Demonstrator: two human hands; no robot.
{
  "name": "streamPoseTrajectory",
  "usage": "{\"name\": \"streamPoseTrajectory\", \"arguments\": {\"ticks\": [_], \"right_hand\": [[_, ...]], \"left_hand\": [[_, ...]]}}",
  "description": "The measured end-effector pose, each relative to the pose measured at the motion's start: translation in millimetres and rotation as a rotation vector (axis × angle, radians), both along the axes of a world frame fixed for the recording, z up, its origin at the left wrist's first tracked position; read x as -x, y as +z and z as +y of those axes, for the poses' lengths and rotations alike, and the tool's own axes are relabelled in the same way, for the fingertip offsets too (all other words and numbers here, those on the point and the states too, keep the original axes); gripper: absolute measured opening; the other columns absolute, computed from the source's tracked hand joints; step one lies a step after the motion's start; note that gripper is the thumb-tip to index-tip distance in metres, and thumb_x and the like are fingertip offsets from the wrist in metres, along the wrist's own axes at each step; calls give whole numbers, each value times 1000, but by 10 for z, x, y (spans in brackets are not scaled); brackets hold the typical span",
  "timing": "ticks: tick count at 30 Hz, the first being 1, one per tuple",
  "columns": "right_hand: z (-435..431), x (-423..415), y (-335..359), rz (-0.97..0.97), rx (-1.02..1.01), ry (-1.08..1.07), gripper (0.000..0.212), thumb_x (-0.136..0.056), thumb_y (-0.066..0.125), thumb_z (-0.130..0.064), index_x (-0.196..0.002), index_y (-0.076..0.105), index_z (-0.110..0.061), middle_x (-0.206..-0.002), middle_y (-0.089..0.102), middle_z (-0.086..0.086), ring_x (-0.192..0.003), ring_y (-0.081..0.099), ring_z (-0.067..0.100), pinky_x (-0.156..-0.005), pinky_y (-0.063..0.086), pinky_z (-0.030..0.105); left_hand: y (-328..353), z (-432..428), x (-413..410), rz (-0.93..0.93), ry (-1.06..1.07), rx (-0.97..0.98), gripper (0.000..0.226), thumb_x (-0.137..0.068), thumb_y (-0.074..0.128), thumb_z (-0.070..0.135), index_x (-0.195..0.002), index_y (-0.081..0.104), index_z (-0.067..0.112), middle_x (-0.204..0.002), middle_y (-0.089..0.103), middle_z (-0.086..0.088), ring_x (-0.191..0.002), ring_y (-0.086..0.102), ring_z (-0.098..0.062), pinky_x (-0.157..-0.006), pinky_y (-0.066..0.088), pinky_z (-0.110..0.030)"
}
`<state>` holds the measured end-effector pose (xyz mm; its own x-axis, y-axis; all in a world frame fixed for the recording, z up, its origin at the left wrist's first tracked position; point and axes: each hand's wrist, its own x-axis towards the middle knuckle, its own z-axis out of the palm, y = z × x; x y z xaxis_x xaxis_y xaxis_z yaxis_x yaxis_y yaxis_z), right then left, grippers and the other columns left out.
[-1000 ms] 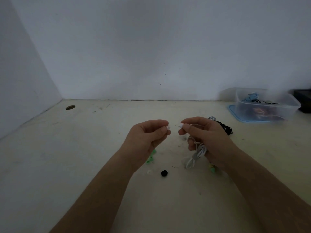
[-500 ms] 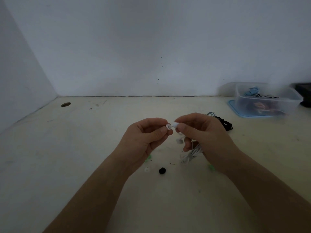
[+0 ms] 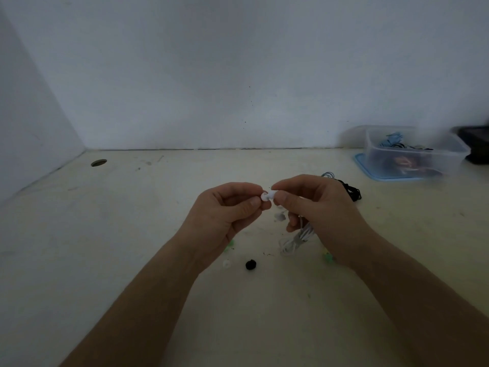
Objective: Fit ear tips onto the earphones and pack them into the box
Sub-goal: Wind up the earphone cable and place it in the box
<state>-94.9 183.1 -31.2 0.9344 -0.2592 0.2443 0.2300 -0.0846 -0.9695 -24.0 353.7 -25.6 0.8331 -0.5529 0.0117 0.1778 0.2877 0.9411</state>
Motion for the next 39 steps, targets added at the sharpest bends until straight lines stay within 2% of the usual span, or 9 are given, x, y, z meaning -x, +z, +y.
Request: {"name": "streamPoseTrajectory", "arguments": {"ticks": [3, 7, 12, 23, 26, 31, 35, 37, 39], "right_hand": [[-19, -9, -11, 9, 8, 6, 11, -87, 72, -12, -96, 77, -10, -69, 71, 3, -53, 56, 19, -55, 54, 27], [-35, -14, -7, 24, 11, 34, 12, -86, 72, -14, -97, 77, -9, -79, 73, 12, -55, 55, 25, -57, 54, 27], [-31, 5, 5, 25, -15, 76, 10, -86, 72, -12, -94, 77, -9, -78, 73, 9, -56, 54, 27, -56, 53, 22], [-51, 19, 24, 28, 29, 84, 10, -87, 72, -10, -95, 77, -7, -80, 74, 15, -56, 55, 23, -55, 52, 21], [-42, 22, 26, 23, 56, 79, 8, -86, 73, -10, -92, 77, -9, -76, 75, 8, -53, 56, 19, -55, 52, 20], [-32, 27, 36, 29, 68, 71, 29, -70, 75, -32, -91, 77, -12, -75, 74, 3, -51, 59, 12, -55, 52, 22], [-54, 6, 6, 49, -16, 103, 18, -84, 72, -18, -98, 76, -8, -78, 72, 5, -55, 55, 17, -56, 53, 26], [-67, -4, 3, 74, -120, 132, 18, -87, 67, -13, -102, 74, -5, -80, 70, 5, -54, 54, 14, -56, 53, 26], [-61, -7, 22, 97, -250, 160, 25, -81, 67, -15, -103, 71, -3, -79, 69, 4, -52, 54, 13, -54, 53, 25]], "left_hand": [[-4, -1, 0, -7, 1, -8, 23, -70, 68, 2, -92, 72, 2, -93, 75, -18, -84, 74, -22, -70, 58, -21], [-5, -2, 3, -26, -8, -16, 22, -69, 68, 3, -91, 71, 3, -90, 75, -16, -81, 74, -21, -69, 58, -21], [-14, -9, 2, -41, -15, -31, 25, -69, 69, 6, -94, 70, 2, -90, 75, -16, -82, 74, -21, -71, 58, -21], [-29, -38, 11, -39, -10, -53, 26, -69, 69, 8, -94, 71, 3, -91, 76, -15, -83, 74, -21, -71, 58, -20], [-25, -38, 21, -40, -11, -61, 28, -68, 69, 8, -95, 70, 2, -89, 76, -15, -82, 74, -20, -72, 58, -21], [-42, -36, 14, -16, -17, -59, 25, -68, 70, 8, -93, 71, 3, -88, 76, -16, -81, 74, -21, -72, 58, -21], [-33, -30, 5, -38, -23, -68, 21, -73, 68, 10, -94, 73, 7, -91, 76, -13, -81, 73, -19, -70, 58, -21], [-32, -23, 4, -127, -8, -165, 16, -83, 67, 12, -98, 73, 13, -97, 76, -8, -86, 73, -18, -71, 56, -22], [-31, -17, 14, -236, -36, -292, 18, -91, 64, 12, -106, 72, 18, -104, 76, -3, -95, 72, -18, -77, 56, -24]]}}
